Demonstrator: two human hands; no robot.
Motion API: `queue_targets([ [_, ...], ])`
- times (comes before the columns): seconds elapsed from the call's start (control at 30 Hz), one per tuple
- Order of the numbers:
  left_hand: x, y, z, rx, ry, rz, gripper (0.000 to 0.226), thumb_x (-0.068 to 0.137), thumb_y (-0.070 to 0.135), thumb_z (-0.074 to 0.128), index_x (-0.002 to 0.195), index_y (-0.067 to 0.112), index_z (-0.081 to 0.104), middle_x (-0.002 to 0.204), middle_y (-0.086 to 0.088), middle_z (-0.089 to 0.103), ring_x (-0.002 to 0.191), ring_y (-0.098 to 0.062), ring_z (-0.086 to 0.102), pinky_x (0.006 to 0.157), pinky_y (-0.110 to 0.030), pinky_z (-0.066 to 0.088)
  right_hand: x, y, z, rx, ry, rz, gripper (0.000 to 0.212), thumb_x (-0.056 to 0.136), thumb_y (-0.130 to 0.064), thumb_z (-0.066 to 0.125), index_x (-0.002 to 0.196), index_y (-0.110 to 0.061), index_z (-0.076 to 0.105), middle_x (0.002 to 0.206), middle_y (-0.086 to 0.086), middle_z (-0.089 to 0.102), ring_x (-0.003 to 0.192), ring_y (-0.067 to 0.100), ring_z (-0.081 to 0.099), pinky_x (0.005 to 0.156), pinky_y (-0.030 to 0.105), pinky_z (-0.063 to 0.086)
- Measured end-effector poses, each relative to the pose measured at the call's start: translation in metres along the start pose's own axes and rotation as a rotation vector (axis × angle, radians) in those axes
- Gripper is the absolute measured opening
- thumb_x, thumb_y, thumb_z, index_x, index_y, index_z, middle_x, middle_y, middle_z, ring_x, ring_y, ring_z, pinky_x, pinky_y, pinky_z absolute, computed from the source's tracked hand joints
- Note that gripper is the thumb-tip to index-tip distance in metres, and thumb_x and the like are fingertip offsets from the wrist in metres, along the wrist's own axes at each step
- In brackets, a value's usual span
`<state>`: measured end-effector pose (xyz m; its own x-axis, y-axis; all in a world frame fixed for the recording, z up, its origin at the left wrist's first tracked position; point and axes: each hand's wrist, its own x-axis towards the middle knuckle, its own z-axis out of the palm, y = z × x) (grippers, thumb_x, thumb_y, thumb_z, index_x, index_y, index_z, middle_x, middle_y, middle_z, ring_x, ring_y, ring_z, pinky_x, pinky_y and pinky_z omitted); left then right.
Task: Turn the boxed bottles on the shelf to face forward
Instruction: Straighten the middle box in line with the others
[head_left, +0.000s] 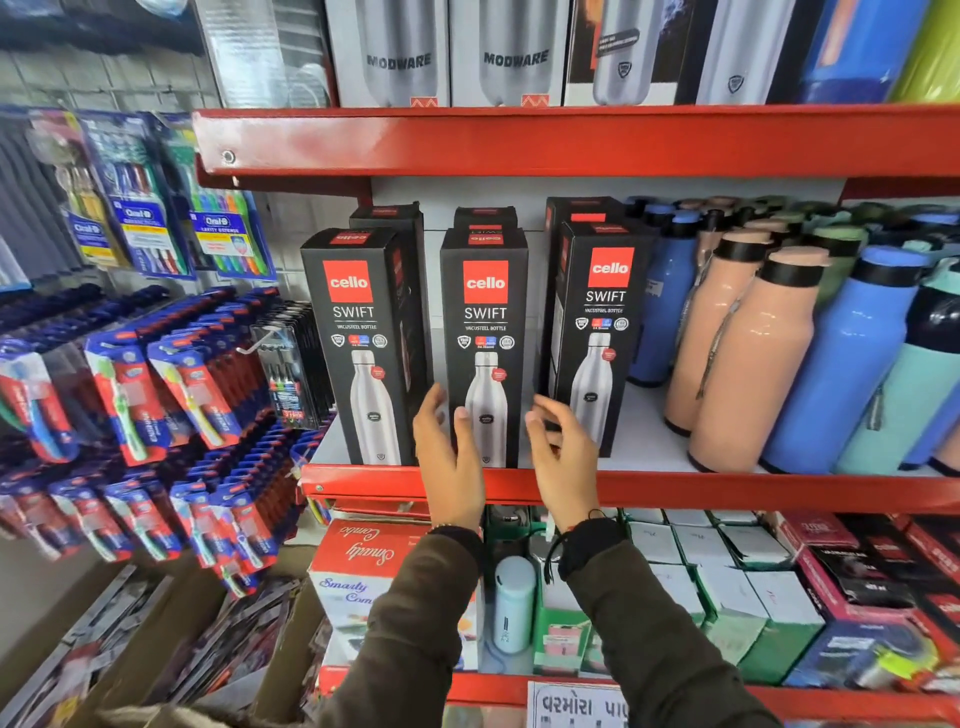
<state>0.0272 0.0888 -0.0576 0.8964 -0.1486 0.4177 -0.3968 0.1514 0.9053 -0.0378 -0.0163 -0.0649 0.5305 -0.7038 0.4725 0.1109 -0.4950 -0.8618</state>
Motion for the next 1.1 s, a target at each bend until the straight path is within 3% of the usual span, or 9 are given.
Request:
queue_targets([
  [0.1, -0.013, 0.000, 0.009, 0.018, 0.125, 0.145, 0.045, 0.104, 0.033, 0.048, 0.148, 0.026, 0.039, 0.144, 0.013, 0.044, 0.136, -0.013, 0.043, 0.114, -0.036, 0.038, 0.002, 0.001, -0.017, 0.006, 0.128, -0.075, 0.026, 0.100, -0.025, 0.055, 0.125, -0.021, 0.062, 0.117, -0.004, 0.066, 0.098, 0.000, 0.062, 0.077, 0.005, 0.045],
  [0.2, -0.022, 0.006, 0.024, 0.047, 0.164, 0.243, 0.042, 0.102, 0.029, 0.047, 0.144, 0.030, 0.042, 0.141, 0.015, 0.046, 0.122, -0.013, 0.046, 0.106, -0.037, 0.039, 0.008, 0.003, -0.037, 0.006, 0.236, -0.123, 0.027, 0.099, -0.020, 0.055, 0.126, -0.021, 0.059, 0.122, -0.002, 0.062, 0.105, 0.011, 0.060, 0.085, 0.017, 0.048],
  [0.3, -0.029, 0.014, 0.044, 0.057, 0.054, 0.344, 0.041, 0.104, 0.028, 0.044, 0.144, 0.031, 0.043, 0.142, 0.012, 0.047, 0.129, -0.021, 0.047, 0.111, -0.042, 0.038, 0.019, 0.012, -0.056, -0.011, 0.278, -0.108, 0.034, 0.098, -0.023, 0.056, 0.132, -0.021, 0.052, 0.128, -0.004, 0.055, 0.118, 0.017, 0.053, 0.097, 0.034, 0.048],
  [0.4, -0.032, 0.023, 0.070, 0.014, -0.101, 0.366, 0.044, 0.107, 0.028, 0.038, 0.150, 0.023, 0.038, 0.149, 0.005, 0.045, 0.144, -0.009, 0.038, 0.118, -0.025, 0.031, 0.032, 0.025, -0.069, -0.038, 0.216, -0.026, 0.044, 0.099, -0.027, 0.055, 0.141, -0.019, 0.044, 0.139, 0.001, 0.048, 0.133, 0.023, 0.044, 0.111, 0.044, 0.038],
  [0.53, -0.029, 0.027, 0.104, 0.038, -0.241, 0.203, 0.054, 0.108, 0.019, 0.035, 0.160, 0.014, 0.020, 0.167, 0.005, 0.021, 0.156, -0.009, 0.017, 0.127, -0.027, 0.014, 0.049, 0.038, -0.076, -0.011, 0.052, 0.067, 0.049, 0.102, -0.023, 0.050, 0.147, -0.009, 0.038, 0.150, 0.012, 0.044, 0.140, 0.024, 0.040, 0.116, 0.038, 0.032],
  [0.63, -0.019, 0.029, 0.121, 0.022, -0.301, 0.000, 0.056, 0.109, 0.020, 0.032, 0.160, 0.009, 0.011, 0.170, -0.003, 0.010, 0.157, -0.011, 0.010, 0.125, -0.022, 0.006, 0.059, 0.043, -0.079, 0.023, -0.022, 0.122, 0.044, 0.103, -0.025, 0.047, 0.145, -0.014, 0.042, 0.141, 0.002, 0.052, 0.128, 0.014, 0.048, 0.103, 0.022, 0.034],
  [0.73, -0.009, 0.029, 0.129, -0.018, -0.302, -0.230, 0.055, 0.109, 0.026, 0.032, 0.160, 0.010, 0.017, 0.169, -0.004, 0.019, 0.156, -0.015, 0.018, 0.119, -0.019, 0.012, 0.064, 0.049, -0.081, 0.020, -0.047, 0.124, 0.041, 0.103, -0.029, 0.048, 0.141, -0.014, 0.048, 0.123, -0.008, 0.051, 0.117, 0.006, 0.044, 0.086, 0.002, 0.027],
  [0.83, -0.004, 0.026, 0.130, -0.032, -0.304, -0.345, 0.052, 0.109, 0.030, 0.033, 0.156, 0.010, 0.030, 0.164, -0.008, 0.033, 0.152, -0.020, 0.030, 0.118, -0.024, 0.021, 0.067, 0.055, -0.083, 0.004, -0.036, 0.102, 0.038, 0.103, -0.027, 0.048, 0.137, -0.012, 0.052, 0.119, -0.010, 0.051, 0.113, 0.007, 0.045, 0.077, -0.006, 0.026],
  [1.1, -0.010, 0.023, 0.126, -0.026, -0.200, -0.351, 0.045, 0.108, 0.029, 0.037, 0.149, 0.012, 0.045, 0.155, -0.007, 0.047, 0.146, -0.022, 0.040, 0.108, -0.021, 0.025, 0.061, 0.055, -0.091, 0.006, -0.046, 0.079, 0.033, 0.101, -0.026, 0.051, 0.131, -0.014, 0.057, 0.116, -0.011, 0.058, 0.110, 0.007, 0.053, 0.080, -0.001, 0.034],
])
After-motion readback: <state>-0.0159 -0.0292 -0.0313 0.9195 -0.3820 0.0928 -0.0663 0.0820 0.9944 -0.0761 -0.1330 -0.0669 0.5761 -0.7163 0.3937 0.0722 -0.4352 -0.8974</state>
